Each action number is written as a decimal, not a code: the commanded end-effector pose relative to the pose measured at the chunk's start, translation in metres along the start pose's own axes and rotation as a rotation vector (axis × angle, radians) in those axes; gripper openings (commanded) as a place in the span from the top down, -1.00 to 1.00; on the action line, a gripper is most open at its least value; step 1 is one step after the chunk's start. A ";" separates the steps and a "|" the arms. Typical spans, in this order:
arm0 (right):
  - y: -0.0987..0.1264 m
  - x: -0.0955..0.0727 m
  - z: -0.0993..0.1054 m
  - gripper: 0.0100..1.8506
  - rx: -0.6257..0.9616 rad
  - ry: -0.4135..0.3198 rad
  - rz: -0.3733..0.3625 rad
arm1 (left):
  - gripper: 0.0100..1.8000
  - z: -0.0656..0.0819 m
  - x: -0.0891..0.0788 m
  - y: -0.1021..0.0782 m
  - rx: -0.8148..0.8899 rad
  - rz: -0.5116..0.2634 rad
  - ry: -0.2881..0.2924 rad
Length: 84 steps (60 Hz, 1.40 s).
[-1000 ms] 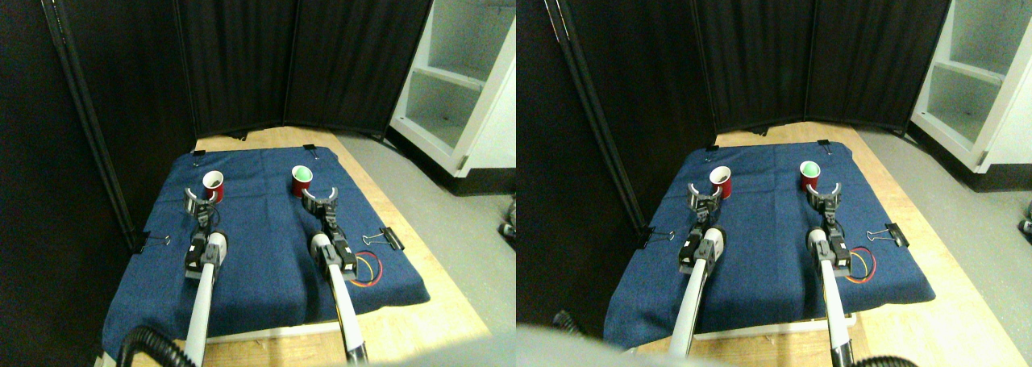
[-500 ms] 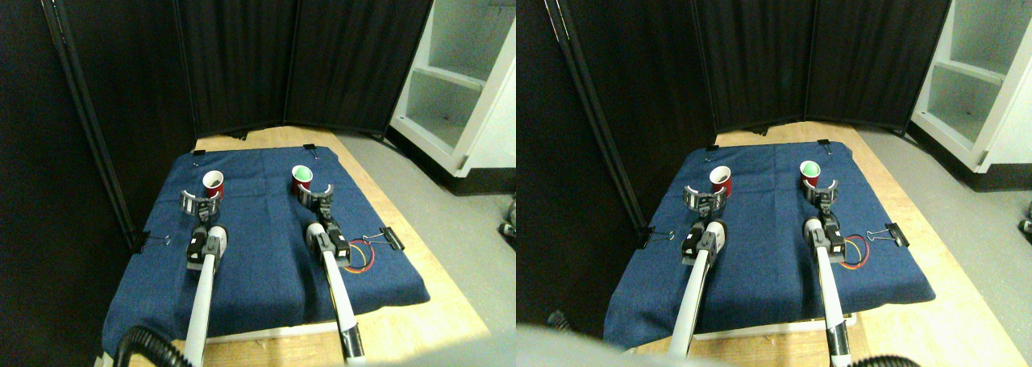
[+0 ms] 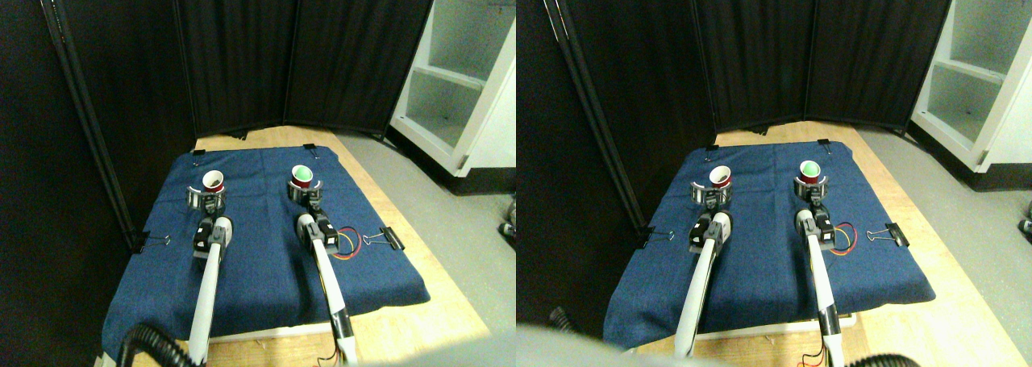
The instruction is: Pour (bimanual)
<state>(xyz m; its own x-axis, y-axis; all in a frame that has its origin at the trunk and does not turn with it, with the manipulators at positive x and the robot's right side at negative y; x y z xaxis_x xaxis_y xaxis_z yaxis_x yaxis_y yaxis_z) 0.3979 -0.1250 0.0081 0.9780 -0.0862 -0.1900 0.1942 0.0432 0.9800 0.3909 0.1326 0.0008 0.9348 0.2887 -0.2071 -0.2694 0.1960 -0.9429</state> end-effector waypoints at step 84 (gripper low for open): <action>-0.003 0.017 -0.002 -0.18 0.047 -0.052 0.004 | -0.24 -0.016 0.028 0.009 -0.087 0.015 0.034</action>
<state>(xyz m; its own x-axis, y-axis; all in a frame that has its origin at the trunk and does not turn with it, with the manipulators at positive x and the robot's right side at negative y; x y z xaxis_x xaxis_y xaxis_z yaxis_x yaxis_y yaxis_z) 0.4094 -0.1281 -0.0016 0.9662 -0.1395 -0.2169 0.2197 0.0045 0.9756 0.4138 0.1295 -0.0208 0.9282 0.2726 -0.2535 -0.2914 0.1087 -0.9504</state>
